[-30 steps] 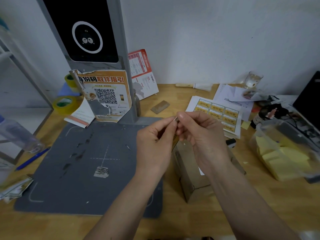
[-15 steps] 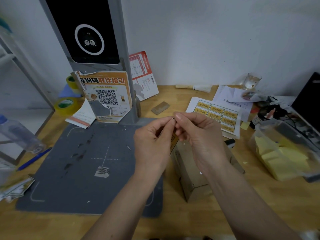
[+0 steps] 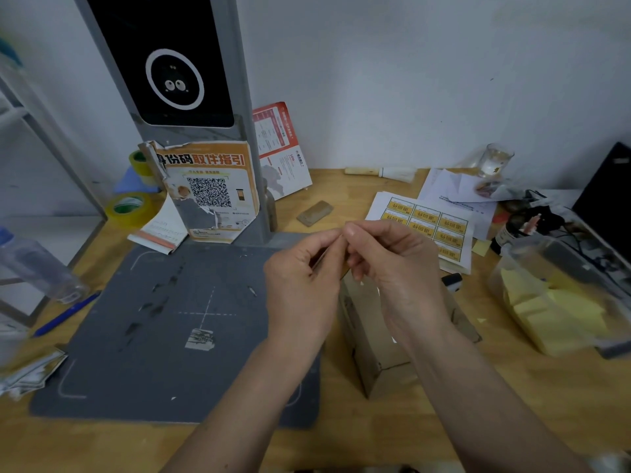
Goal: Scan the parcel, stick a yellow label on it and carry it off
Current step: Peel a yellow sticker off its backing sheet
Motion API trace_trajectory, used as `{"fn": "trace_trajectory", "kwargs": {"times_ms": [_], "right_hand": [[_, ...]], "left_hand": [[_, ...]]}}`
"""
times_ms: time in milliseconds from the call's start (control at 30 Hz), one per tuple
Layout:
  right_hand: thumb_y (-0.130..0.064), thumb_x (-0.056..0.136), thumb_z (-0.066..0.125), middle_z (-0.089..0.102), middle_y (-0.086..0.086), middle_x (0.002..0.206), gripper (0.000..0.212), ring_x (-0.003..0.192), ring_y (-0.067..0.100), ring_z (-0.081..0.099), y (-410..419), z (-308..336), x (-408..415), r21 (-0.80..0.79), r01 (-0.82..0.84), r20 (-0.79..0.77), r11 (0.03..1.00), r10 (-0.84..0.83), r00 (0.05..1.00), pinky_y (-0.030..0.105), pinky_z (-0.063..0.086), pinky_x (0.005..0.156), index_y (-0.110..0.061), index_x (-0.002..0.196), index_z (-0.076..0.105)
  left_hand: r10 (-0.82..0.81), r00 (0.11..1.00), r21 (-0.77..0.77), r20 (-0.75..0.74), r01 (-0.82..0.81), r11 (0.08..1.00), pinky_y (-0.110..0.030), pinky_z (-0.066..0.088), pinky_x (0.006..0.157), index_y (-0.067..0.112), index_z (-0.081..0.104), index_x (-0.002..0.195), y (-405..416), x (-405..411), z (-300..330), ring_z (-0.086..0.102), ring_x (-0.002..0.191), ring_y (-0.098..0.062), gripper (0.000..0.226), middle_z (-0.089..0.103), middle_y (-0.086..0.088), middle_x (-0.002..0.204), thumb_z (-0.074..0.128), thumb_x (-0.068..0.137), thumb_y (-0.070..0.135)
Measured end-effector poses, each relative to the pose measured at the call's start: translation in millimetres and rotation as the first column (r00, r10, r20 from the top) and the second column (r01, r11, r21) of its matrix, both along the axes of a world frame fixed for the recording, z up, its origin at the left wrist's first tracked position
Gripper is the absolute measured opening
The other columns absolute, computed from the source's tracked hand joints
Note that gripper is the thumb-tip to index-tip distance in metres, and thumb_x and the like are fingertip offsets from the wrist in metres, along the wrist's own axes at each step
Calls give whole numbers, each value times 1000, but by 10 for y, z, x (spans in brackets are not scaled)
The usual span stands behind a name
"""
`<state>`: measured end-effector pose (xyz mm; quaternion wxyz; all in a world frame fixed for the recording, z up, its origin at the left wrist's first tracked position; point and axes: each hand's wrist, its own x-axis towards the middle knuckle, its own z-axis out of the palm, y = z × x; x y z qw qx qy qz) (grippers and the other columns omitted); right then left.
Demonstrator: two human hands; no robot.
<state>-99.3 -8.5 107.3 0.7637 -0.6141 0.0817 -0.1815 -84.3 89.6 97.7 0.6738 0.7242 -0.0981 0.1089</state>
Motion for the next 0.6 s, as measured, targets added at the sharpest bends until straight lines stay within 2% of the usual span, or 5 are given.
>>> {"fn": "trace_trajectory", "kwargs": {"times_ms": [200, 333, 467, 600], "right_hand": [[-2, 80, 68, 66, 4, 58, 9, 53, 12, 57, -2, -39, 6, 24, -19, -14, 1000, 19, 1000, 20, 46, 48, -8, 77, 73], [1, 81, 66, 64, 6, 57, 9, 52, 11, 55, 32, -80, 35, 48, -23, 0, 999, 23, 1000, 20, 44, 47, -4, 80, 73], [1, 80, 67, 64, 5, 57, 9, 52, 12, 55, 43, -90, 35, 48, -6, 8, 999, 5, 1000, 20, 44, 47, -5, 80, 74], [1, 81, 67, 62, 5, 57, 10, 51, 9, 53, 38, -72, 20, 6, 24, 4, 1000, -24, 1000, 18, 44, 46, -6, 80, 74]], "left_hand": [[73, 995, 98, 64, -79, 992, -12, 50, 64, 18, 76, 92, 8, 17, -76, 66, 68, 2, 13, 72, 12, 74, 66, 86, 13], [128, 989, 99, 76, -136, 986, -23, 55, 67, 20, 76, 91, 12, 22, -97, 69, 70, -2, 12, 75, 8, 75, 66, 85, 18], [112, 992, 104, 51, -116, 988, -11, 49, 62, 18, 77, 89, 22, 14, -58, 66, 66, 1, 12, 73, 10, 72, 66, 86, 14], [27, 999, 36, -26, -26, 999, -4, 44, 59, 20, 76, 87, 20, 1, -7, 63, 65, 6, 16, 71, 13, 70, 64, 87, 9]]}}
